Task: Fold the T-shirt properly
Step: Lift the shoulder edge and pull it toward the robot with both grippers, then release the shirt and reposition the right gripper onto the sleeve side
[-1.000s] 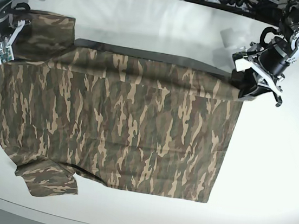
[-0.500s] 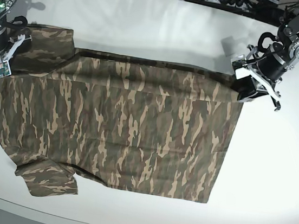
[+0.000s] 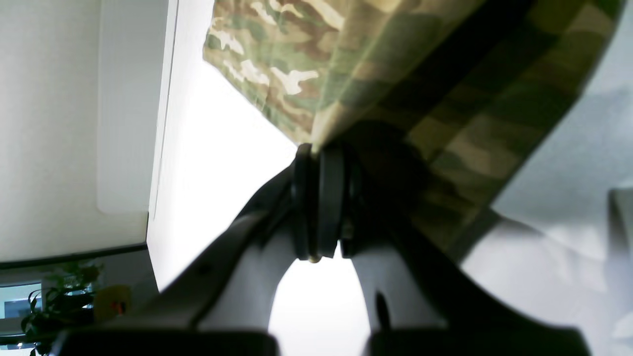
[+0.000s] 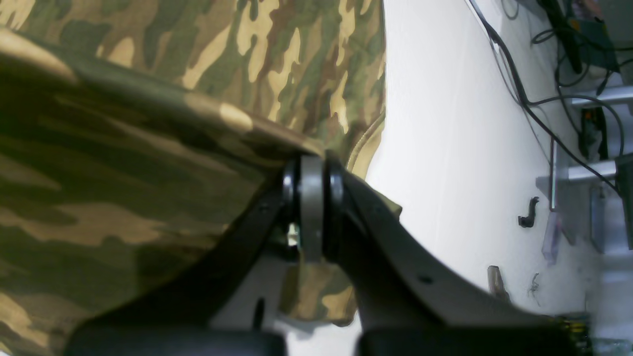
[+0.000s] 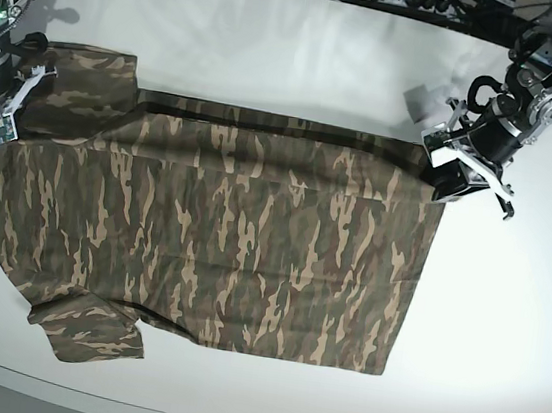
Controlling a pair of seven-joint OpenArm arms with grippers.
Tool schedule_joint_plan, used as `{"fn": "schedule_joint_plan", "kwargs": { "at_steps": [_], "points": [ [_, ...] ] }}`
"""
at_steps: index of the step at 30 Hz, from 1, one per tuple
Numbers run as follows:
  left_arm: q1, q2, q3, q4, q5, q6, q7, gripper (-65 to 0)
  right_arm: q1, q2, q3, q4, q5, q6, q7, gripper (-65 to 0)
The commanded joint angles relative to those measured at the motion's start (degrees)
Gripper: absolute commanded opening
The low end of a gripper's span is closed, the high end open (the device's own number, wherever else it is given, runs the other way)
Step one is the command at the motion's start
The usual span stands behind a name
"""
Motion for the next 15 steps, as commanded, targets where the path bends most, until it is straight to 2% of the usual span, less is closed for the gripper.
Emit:
{"fn": "schedule_joint_plan", "kwargs": {
  "at_steps": [1, 3, 4, 6, 7, 8, 10, 13, 15],
  "points": [
    [-0.76, -0.83, -0.63, 0.68, 0.42, 1.05, -0.68, -65.0, 1.11, 1.11, 0.61, 0.15, 0.59, -0.79, 1.16, -65.0],
    [-0.79, -0.52, -0.63, 0.68, 0.44, 1.55, -0.57, -65.0, 2.99, 1.11, 0.61, -1.27, 2.05, -0.90, 1.46, -65.0],
    [-0.87, -0.44, -0.63, 0.68, 0.44, 3.37, -0.07, -65.0, 4.00, 1.11, 0.61, -1.95, 2.19, -2.14, 1.33, -59.0],
    [-0.96, -0.11, -0.63, 0.68, 0.39, 9.84, 3.17, -51.7, 5.86, 1.14, 0.61, -2.60, 2.16, -5.55, -0.61, -38.0],
    [-0.94, 0.04, -0.63, 0.68, -0.59, 12.96, 4.90, -46.5, 6.25, 1.14, 0.63, -2.60, 2.16, -6.71, -2.43, -30.5],
    [-0.92, 0.15, -0.63, 0.74, -3.26, 14.34, 5.88, -44.1, 6.47, 1.14, 0.63, -2.58, 2.19, -6.71, -3.91, -27.1],
    [-0.70, 0.13, -0.63, 0.74, -8.72, 12.41, 6.32, -44.0, 6.49, 1.11, 0.63, -2.58, 3.74, -3.65, -5.27, -27.1],
    [-0.52, 0.11, -0.63, 0.74, -9.42, 6.54, 5.57, -44.4, 6.47, 1.07, 0.63, -2.58, 8.17, 1.68, -7.69, -27.5],
    [-0.55, 0.11, -0.63, 0.74, -9.44, 5.81, 5.16, -51.1, 6.45, 1.07, 0.63, -2.58, 12.76, 6.91, -9.55, -30.9]
  ]
}}
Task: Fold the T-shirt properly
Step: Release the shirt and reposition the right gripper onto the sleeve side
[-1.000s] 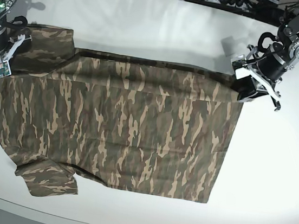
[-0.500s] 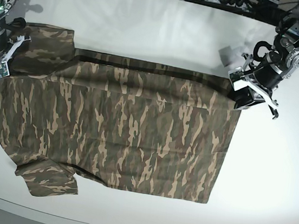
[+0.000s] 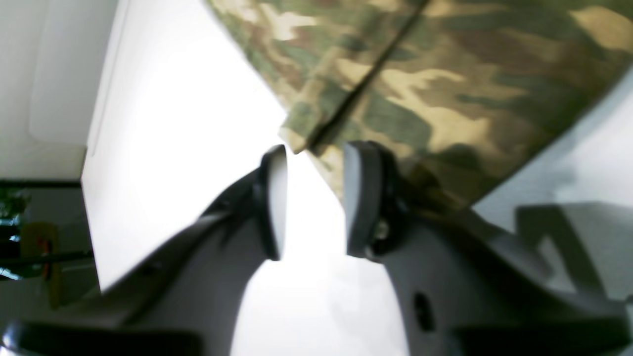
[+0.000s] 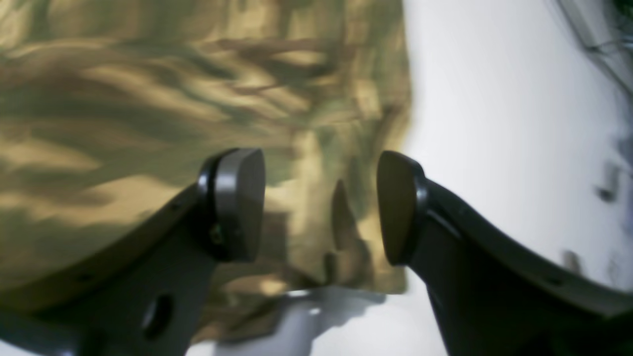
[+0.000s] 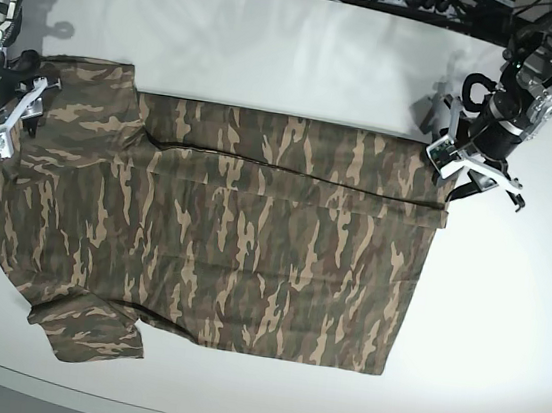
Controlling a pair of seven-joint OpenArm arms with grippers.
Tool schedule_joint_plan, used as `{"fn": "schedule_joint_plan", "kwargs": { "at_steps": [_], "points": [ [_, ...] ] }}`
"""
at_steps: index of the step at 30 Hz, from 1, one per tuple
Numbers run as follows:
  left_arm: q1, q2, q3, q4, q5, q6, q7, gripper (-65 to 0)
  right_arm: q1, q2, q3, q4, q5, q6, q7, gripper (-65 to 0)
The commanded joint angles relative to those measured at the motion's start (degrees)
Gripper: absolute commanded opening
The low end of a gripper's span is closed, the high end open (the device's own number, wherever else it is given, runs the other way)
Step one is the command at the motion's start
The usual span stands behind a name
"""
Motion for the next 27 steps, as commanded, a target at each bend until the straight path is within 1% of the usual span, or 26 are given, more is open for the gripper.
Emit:
{"fn": "schedule_joint_plan", "kwargs": {
  "at_steps": [1, 2, 4, 6, 7, 10, 13, 14, 17, 19, 23, 25, 27],
  "points": [
    [-0.68, -0.98, -0.55, 0.74, 0.72, 0.96, -1.33, -57.3, 0.35, 1.09, 0.57, 0.76, 2.54, 2.58, -0.79, -33.3],
    [-0.70, -1.01, -0.55, 0.74, 0.70, 1.14, -1.36, -64.0, 0.20, 1.11, 0.57, 0.94, 5.51, 5.90, -2.19, -34.8],
    [-0.70, -1.01, -0.55, 0.74, 0.70, 1.14, -1.51, -65.0, -0.85, 1.09, 0.57, 1.88, 10.38, 10.67, -4.55, -35.0],
    [-0.70, -0.98, -0.55, 0.74, 0.72, 1.14, -1.57, -65.0, -2.51, 1.09, 0.57, 3.50, 14.03, 14.43, -6.51, -35.0],
    [-0.70, -1.01, -0.55, 0.74, 0.72, 1.14, -2.01, -65.0, -3.65, 1.09, 0.57, 4.46, 15.50, 15.72, -7.23, -35.0],
    [-0.70, -0.98, -0.55, 0.74, 0.70, 1.14, -2.64, -65.0, -7.06, 0.94, 0.55, 5.92, 18.67, 17.92, -7.21, -35.0],
    [-0.70, -0.98, -0.55, 0.74, 0.70, 1.09, -2.82, -65.0, -9.62, 0.33, 0.20, 5.66, 17.68, 18.31, -5.77, -34.5],
    [-0.72, -0.98, -0.55, 0.74, 0.70, 1.09, -3.04, -65.0, -10.29, -0.13, 0.17, 5.46, 16.61, 17.88, -4.68, -33.1],
    [-0.72, -0.98, -0.55, 0.74, 0.70, 1.09, -4.44, -65.0, -11.47, -2.12, 0.17, 5.38, 10.62, 16.15, -0.52, -28.7],
    [-0.72, -0.98, -0.55, 0.74, 0.70, 1.11, -5.09, -65.0, -11.45, -3.04, 0.15, 5.16, 9.05, 15.15, 0.09, -28.7],
    [-0.72, -1.01, -0.55, 0.74, 0.68, 1.11, -5.14, -65.0, -11.37, -3.74, -1.01, 1.51, 8.72, 15.41, 1.05, -28.7],
    [-0.72, -1.01, -0.55, 0.74, 0.70, 1.11, -5.16, -65.0, -10.88, -3.76, -2.71, -1.57, 6.21, 15.17, 2.67, -28.7],
    [-0.72, -1.01, -0.55, 0.74, 0.70, 1.11, -5.27, -65.0, -9.84, -3.76, -4.57, -4.00, 3.98, 13.77, 3.32, -28.8]
  ]
}}
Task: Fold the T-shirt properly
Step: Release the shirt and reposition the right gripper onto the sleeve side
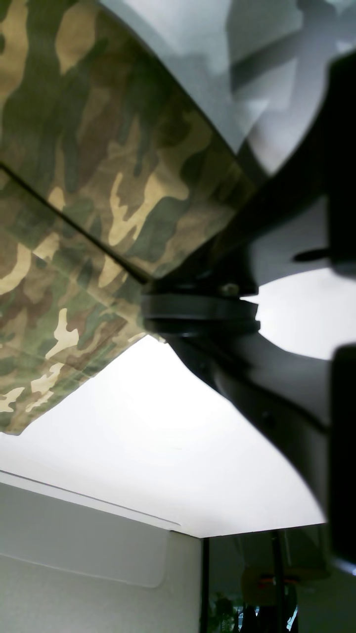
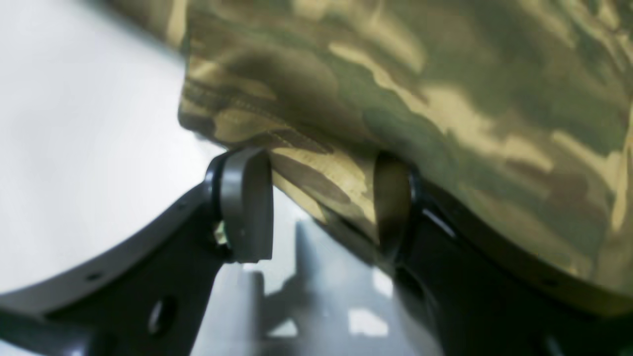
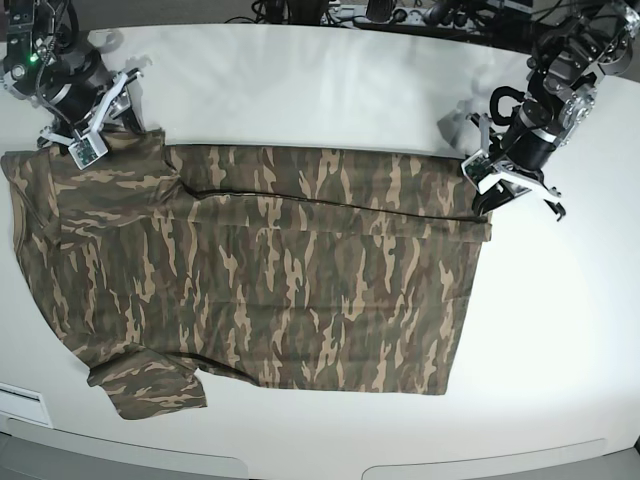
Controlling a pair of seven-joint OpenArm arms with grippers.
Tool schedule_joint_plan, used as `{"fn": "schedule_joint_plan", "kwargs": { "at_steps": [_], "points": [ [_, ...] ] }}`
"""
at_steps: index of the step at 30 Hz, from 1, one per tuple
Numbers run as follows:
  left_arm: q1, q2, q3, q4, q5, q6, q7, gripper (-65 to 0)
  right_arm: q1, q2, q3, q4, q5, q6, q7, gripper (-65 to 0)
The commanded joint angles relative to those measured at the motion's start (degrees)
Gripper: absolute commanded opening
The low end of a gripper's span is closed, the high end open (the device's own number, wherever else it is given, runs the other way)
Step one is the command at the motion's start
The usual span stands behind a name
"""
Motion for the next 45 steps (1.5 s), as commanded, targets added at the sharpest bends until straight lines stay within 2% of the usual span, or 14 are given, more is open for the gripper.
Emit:
{"fn": "schedule_joint_plan", "kwargs": {
  "at_steps": [1, 3, 4, 8, 12, 16, 20, 24, 26, 29, 33, 39, 45],
  "points": [
    [-0.50, -0.96, -0.52, 0.74, 0.28, 0.83, -1.29, -65.0, 0.26, 0.81, -0.72, -0.57, -2.99, -0.98, -1.84, -28.9],
    [-0.50, -0.98, -0.52, 0.74, 0.28, 0.81, -1.25, -65.0, 0.81, 0.83, -1.60, -0.57, -3.67, -2.21, -1.86, -31.9],
    [-0.50, -0.98, -0.52, 0.74, 0.28, 0.83, -1.27, -65.0, 0.90, 0.83, -1.60, -0.42, -3.58, -2.62, -1.84, -36.4],
    [-0.50, -0.98, -0.52, 0.74, 0.31, 0.83, -0.94, -65.0, 0.87, 0.83, -1.57, 2.14, -3.54, -2.86, -3.67, -65.0],
    [-0.50, -0.98, -0.52, 0.74, 0.28, 0.83, -1.07, -65.0, 0.87, 0.85, -1.57, 8.33, -3.61, -4.33, -6.97, -65.0],
    [-0.50, -0.98, -0.52, 0.74, 0.28, 0.83, -1.03, -65.0, 0.90, 0.87, -1.51, 14.14, -5.79, -5.46, -6.80, -65.0],
    [-0.50, -0.98, -0.52, 0.74, 0.28, 0.83, -1.05, -65.0, 0.90, 0.87, -1.51, 15.91, -12.04, -8.92, -2.84, -65.0],
    [-0.50, -0.98, -0.52, 0.74, 0.28, 0.83, -1.07, -65.0, 0.92, 0.85, -1.53, 15.89, -16.39, -13.27, 3.98, -65.0],
    [-0.50, -0.98, -0.52, 0.74, 0.28, 0.83, -1.07, -65.0, 1.57, 0.83, -1.55, 15.67, -16.44, -13.18, 7.02, -65.0],
    [-0.50, -0.98, -0.52, 0.76, 0.28, 0.83, -1.09, -65.0, 5.05, 0.85, -1.60, 13.73, -15.37, -11.52, 7.32, -65.0],
    [-0.50, -0.98, -0.52, 0.76, 0.28, 0.83, -1.07, -65.0, 11.80, 0.83, -1.60, 8.09, -11.78, -11.30, 7.17, -65.0],
    [-0.50, -0.98, -0.52, 0.79, 0.28, 0.83, -1.07, -65.0, 20.65, 0.85, -2.47, -0.96, -6.71, -5.05, 6.93, -65.0],
    [-0.50, -0.98, -0.52, 0.81, 0.28, 0.81, -1.09, -65.0, 28.52, 0.87, -9.20, -7.04, -7.96, -5.07, 6.51, -65.0]
  ]
}}
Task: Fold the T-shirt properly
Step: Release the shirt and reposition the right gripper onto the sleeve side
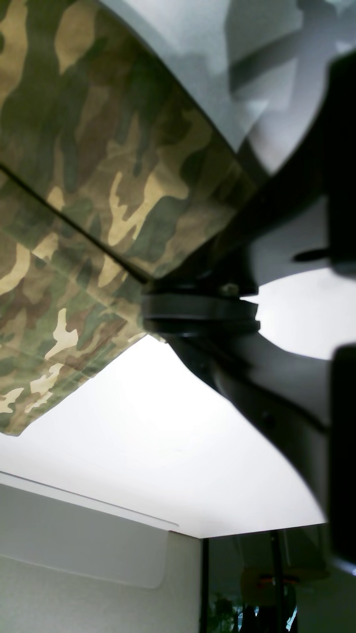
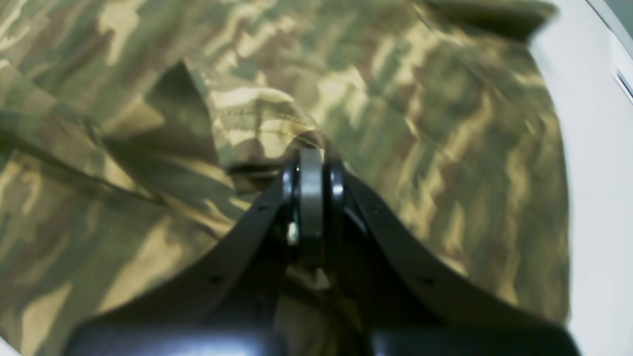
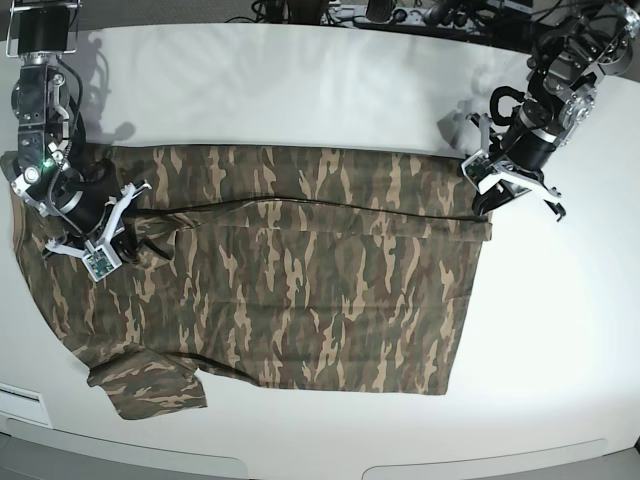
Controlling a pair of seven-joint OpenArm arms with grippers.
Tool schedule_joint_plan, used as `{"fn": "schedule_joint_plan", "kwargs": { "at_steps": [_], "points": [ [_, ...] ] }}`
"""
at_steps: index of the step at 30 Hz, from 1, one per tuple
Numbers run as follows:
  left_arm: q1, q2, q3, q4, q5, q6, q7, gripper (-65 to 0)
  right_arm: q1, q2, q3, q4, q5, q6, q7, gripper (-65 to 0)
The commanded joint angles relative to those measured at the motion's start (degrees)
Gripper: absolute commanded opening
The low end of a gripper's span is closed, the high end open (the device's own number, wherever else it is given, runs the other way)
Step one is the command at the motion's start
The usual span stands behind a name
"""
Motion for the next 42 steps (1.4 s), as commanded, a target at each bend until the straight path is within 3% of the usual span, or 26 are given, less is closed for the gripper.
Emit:
{"fn": "schedule_joint_plan", "kwargs": {
  "at_steps": [1, 8, 15, 16, 19, 20, 21, 25, 27, 28, 30, 31, 34, 39, 42],
  "points": [
    [-0.50, -0.98, -0.52, 0.81, 0.28, 0.81, -1.11, -65.0, 2.21, 1.07, -0.74, 0.26, 0.24, -0.42, 1.25, -65.0],
    [-0.50, -0.98, -0.52, 0.81, 0.28, 0.83, -1.09, -65.0, 8.94, 1.53, -8.55, -2.05, -2.49, -1.33, 1.25, -65.0],
    [-0.50, -0.98, -0.52, 0.81, 0.28, 0.83, -1.14, -65.0, 12.46, 1.62, -11.74, -4.63, -2.27, -3.26, 1.31, -65.0],
    [-0.50, -0.98, -0.52, 0.81, 0.28, 0.83, -1.18, -65.0, 12.63, 1.62, -11.74, -5.01, -1.97, -3.54, 1.36, -59.2],
    [-0.50, -0.98, -0.52, 0.81, 0.28, 0.83, -1.36, -65.0, 12.63, 1.64, -11.74, -5.11, -0.50, -7.91, 0.79, -24.6],
    [-0.50, -0.98, -0.52, 0.92, 0.28, 0.83, -1.33, -65.0, 12.76, 1.64, -11.74, -5.09, -0.66, -9.92, 0.79, -17.9],
    [-0.50, -0.98, -0.52, 1.09, 0.28, 0.83, -1.31, -65.0, 13.03, 1.66, -11.72, -5.09, -1.33, -13.11, 0.76, -16.8],
    [-0.52, -0.98, -0.52, 1.66, 0.28, 0.85, -1.31, -65.0, 15.61, 1.66, -11.54, -3.87, -6.78, -26.86, -3.41, -17.7],
    [-0.50, -0.98, -0.52, 2.08, 0.28, 0.83, -1.31, -65.0, 16.76, 1.75, -10.84, -1.97, -9.46, -30.82, -8.72, -27.1],
    [-0.50, -0.98, -0.52, 2.36, 0.28, 0.83, -1.29, -65.0, 16.92, 1.84, -10.27, -0.70, -10.14, -31.52, -11.78, -36.1],
    [-0.52, -1.01, -0.52, 2.71, 0.28, 0.83, -1.31, -65.0, 16.83, 2.16, -8.81, 1.73, -10.29, -31.21, -17.40, -58.1],
    [-0.68, -1.01, -0.52, 2.78, 0.28, 0.81, -1.31, -65.0, 16.61, 2.27, -8.11, 2.60, -10.32, -30.32, -19.63, -65.0],
    [-2.58, -0.98, -0.52, 2.84, -0.17, -3.17, -1.29, -65.0, 14.53, 4.07, -6.32, 3.32, -8.57, -27.28, -20.94, -65.0],
    [-7.17, -1.60, -0.52, 2.84, -7.50, -17.42, -0.13, -65.0, 8.81, 7.10, -2.51, 3.39, 1.01, -20.35, -24.96, -65.0],
    [-9.88, -1.57, -0.52, 2.82, -12.66, -23.15, 3.21, -65.0, 4.20, 7.69, 2.25, 3.39, 6.34, -16.37, -26.40, -65.0]
  ]
}}
